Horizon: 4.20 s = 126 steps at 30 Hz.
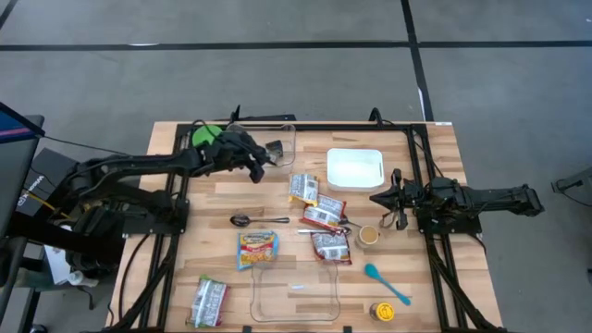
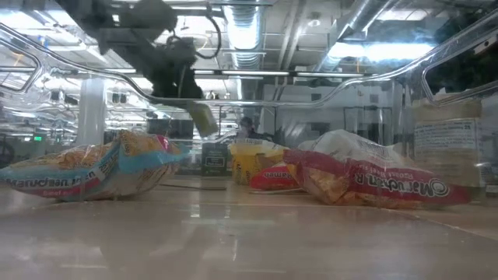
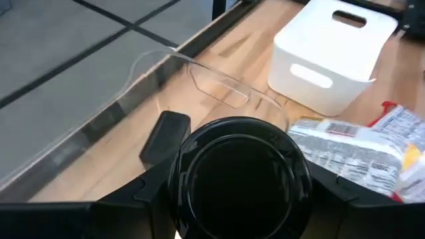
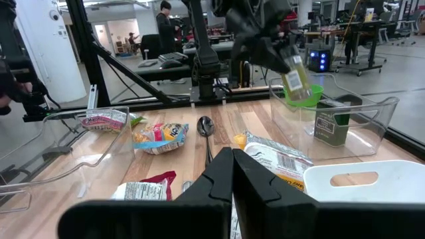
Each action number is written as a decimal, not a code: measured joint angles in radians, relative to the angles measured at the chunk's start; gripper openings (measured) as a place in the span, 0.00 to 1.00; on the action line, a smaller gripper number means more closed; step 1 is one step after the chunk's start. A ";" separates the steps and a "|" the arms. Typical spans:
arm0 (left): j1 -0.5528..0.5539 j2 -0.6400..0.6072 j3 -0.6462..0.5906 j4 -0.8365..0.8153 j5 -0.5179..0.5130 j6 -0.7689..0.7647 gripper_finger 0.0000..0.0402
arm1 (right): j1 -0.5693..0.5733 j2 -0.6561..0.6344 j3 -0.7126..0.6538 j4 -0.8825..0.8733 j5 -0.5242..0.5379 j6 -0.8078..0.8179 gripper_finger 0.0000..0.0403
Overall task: Pick & Place Food Item
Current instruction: Put the green seasoning bottle into the top transparent bin
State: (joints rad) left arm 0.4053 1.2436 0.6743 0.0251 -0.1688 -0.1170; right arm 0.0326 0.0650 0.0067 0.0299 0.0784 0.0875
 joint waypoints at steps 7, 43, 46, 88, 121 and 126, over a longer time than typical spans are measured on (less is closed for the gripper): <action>0.029 0.076 0.000 0.104 -0.011 -0.002 0.51 | 0.000 0.000 0.000 0.000 0.000 0.000 0.00; 0.039 0.268 0.048 0.106 -0.022 -0.207 0.51 | 0.000 0.000 0.000 0.000 0.000 0.000 0.00; 0.039 0.271 0.078 0.059 -0.023 -0.210 0.50 | 0.000 0.000 0.000 0.000 0.000 0.000 0.00; 0.034 0.378 0.217 -0.167 -0.065 -0.308 0.53 | 0.000 0.000 0.000 0.000 0.000 0.000 0.00; 0.034 0.377 0.217 -0.152 -0.061 -0.307 0.69 | 0.000 0.000 0.000 0.000 0.000 0.000 0.00; 0.033 0.377 0.217 -0.152 -0.061 -0.307 0.70 | 0.000 0.000 0.000 0.000 0.000 0.000 0.00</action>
State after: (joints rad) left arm 0.4388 1.6207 0.8913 -0.1268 -0.2295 -0.4240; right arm 0.0330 0.0651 0.0067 0.0299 0.0788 0.0875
